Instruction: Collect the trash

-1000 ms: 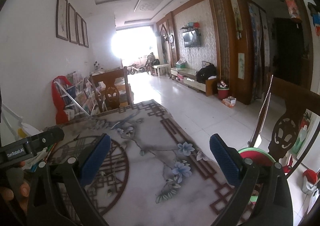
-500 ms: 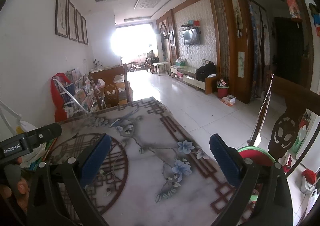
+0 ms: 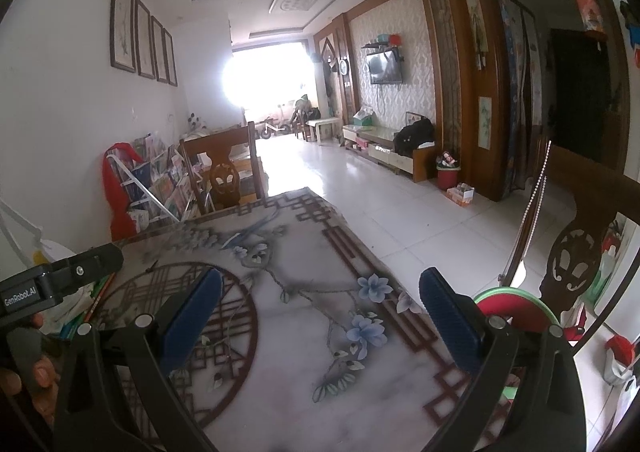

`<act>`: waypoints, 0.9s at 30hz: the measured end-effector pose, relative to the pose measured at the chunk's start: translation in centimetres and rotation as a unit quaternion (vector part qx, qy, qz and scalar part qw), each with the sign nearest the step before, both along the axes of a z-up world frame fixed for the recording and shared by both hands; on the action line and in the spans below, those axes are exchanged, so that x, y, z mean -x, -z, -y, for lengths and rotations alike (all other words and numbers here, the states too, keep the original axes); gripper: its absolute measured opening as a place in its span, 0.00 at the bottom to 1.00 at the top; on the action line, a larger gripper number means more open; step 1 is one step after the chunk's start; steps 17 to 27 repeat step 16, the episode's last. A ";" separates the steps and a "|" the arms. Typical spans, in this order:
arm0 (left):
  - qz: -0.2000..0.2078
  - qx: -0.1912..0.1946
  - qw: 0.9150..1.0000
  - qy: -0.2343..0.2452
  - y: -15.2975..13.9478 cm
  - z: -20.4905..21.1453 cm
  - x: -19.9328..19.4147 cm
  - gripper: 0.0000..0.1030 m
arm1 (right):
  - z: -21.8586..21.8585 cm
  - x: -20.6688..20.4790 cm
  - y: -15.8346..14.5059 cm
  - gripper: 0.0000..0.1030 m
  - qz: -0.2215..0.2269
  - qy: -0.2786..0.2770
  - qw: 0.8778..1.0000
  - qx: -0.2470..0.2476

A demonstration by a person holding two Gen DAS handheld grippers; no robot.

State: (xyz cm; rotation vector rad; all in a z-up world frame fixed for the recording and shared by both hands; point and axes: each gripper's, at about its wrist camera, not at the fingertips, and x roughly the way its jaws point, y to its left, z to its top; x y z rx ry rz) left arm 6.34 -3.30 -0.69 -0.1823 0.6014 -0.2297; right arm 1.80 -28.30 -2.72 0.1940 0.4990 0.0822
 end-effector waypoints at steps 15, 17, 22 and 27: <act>-0.031 0.005 0.999 -0.029 2.1 -1.1 -0.8 0.95 | -1.5 -5.9 8.6 0.93 -0.133 -0.082 0.987 0.027; -0.028 0.008 0.999 -0.036 2.3 -1.4 -0.6 0.95 | -1.8 -6.8 10.0 0.93 -0.149 -0.092 0.984 0.040; -0.028 0.008 0.999 -0.036 2.3 -1.4 -0.6 0.95 | -1.8 -6.8 10.0 0.93 -0.149 -0.092 0.984 0.040; -0.028 0.008 0.999 -0.036 2.3 -1.4 -0.6 0.95 | -1.8 -6.8 10.0 0.93 -0.149 -0.092 0.984 0.040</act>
